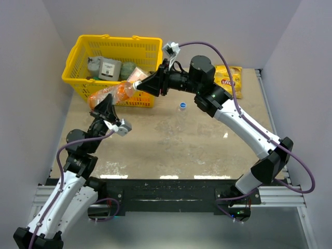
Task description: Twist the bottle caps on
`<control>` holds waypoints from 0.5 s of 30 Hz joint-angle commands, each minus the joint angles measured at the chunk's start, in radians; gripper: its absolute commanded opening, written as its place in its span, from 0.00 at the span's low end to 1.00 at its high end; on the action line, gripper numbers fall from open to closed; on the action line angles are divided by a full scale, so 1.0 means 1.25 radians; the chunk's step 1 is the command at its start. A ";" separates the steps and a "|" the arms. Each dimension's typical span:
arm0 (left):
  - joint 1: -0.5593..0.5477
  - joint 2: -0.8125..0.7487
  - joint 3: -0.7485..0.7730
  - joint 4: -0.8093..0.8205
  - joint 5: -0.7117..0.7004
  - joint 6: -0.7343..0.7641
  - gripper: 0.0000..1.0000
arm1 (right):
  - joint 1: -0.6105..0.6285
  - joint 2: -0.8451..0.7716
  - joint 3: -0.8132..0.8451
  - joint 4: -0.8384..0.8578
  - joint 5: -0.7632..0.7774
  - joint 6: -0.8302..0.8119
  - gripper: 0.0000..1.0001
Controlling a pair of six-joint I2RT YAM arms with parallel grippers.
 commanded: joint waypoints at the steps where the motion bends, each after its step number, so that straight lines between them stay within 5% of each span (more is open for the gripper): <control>1: -0.023 0.020 0.003 0.184 0.012 0.066 0.00 | 0.008 0.003 0.014 0.020 -0.032 0.068 0.00; 7: -0.099 0.074 -0.045 0.326 -0.078 0.269 0.00 | 0.007 0.004 0.008 0.018 -0.004 0.095 0.00; 15: -0.182 0.193 -0.230 0.769 -0.111 0.604 0.00 | 0.001 0.013 0.016 0.049 -0.012 0.121 0.00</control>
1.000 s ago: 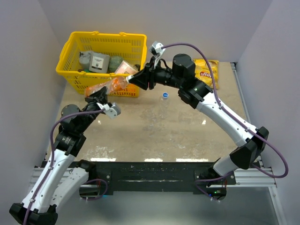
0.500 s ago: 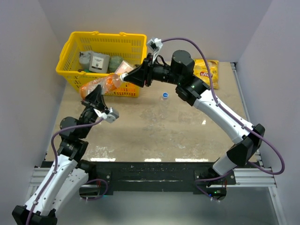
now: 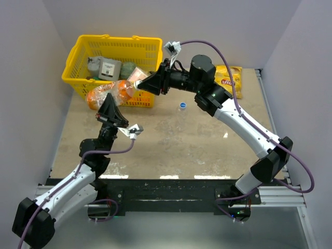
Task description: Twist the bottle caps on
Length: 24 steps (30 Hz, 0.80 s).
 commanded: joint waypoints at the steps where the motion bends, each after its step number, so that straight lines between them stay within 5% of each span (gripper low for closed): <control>1: -0.049 0.089 -0.068 0.325 0.067 0.261 0.00 | 0.012 0.010 0.015 0.029 -0.017 0.057 0.00; 4: -0.054 0.139 -0.076 0.430 0.069 0.296 0.00 | 0.009 0.010 0.009 0.034 -0.019 0.060 0.00; 11: -0.055 0.115 -0.018 0.346 -0.108 0.199 0.00 | 0.007 0.002 -0.010 0.058 -0.022 0.062 0.04; 12: -0.055 0.098 0.008 0.287 -0.203 0.172 0.00 | 0.007 -0.001 -0.010 0.056 -0.011 0.056 0.38; 13: -0.054 0.086 0.042 0.198 -0.252 0.080 0.00 | 0.003 -0.007 0.007 0.037 0.009 0.037 0.54; 14: -0.054 0.072 0.142 -0.083 -0.293 0.014 0.00 | -0.005 -0.010 0.024 0.002 0.025 0.014 0.67; 15: -0.046 0.051 0.196 -0.228 -0.312 -0.065 0.00 | -0.021 -0.012 0.041 -0.025 0.006 -0.028 0.80; 17: -0.027 0.044 0.299 -0.558 -0.258 -0.246 0.00 | -0.095 -0.012 0.088 -0.047 -0.081 -0.048 0.91; 22: -0.020 0.008 0.313 -0.824 -0.116 -0.360 0.00 | -0.280 -0.027 0.093 -0.002 -0.252 0.020 0.98; 24: -0.019 -0.016 0.326 -0.871 -0.012 -0.423 0.00 | -0.299 -0.059 0.076 0.018 -0.324 -0.104 0.99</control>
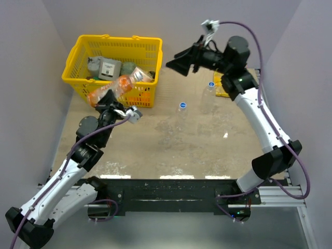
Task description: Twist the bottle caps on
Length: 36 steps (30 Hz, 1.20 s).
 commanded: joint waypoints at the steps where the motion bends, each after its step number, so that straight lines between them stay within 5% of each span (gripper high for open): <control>1: 0.005 -0.035 0.052 -0.365 0.205 -0.216 0.00 | -0.068 -0.074 0.004 -0.072 -0.172 -0.197 0.99; 6: 0.006 -0.056 0.115 -0.466 0.471 -0.314 0.00 | -0.035 -0.224 -0.091 -0.329 -0.119 -0.839 0.85; 9: 0.006 -0.011 0.184 -0.530 0.538 -0.337 0.00 | 0.014 -0.311 -0.172 -0.466 -0.066 -1.141 0.75; 12: 0.006 0.032 0.257 -0.568 0.575 -0.363 0.00 | 0.040 -0.363 -0.251 -0.505 -0.060 -1.305 0.71; 17: 0.005 0.063 0.314 -0.599 0.610 -0.345 0.00 | 0.091 -0.423 -0.312 -0.489 -0.029 -1.398 0.68; 36: 0.005 0.080 0.346 -0.647 0.648 -0.241 0.00 | 0.172 -0.336 -0.198 -0.641 -0.051 -1.649 0.64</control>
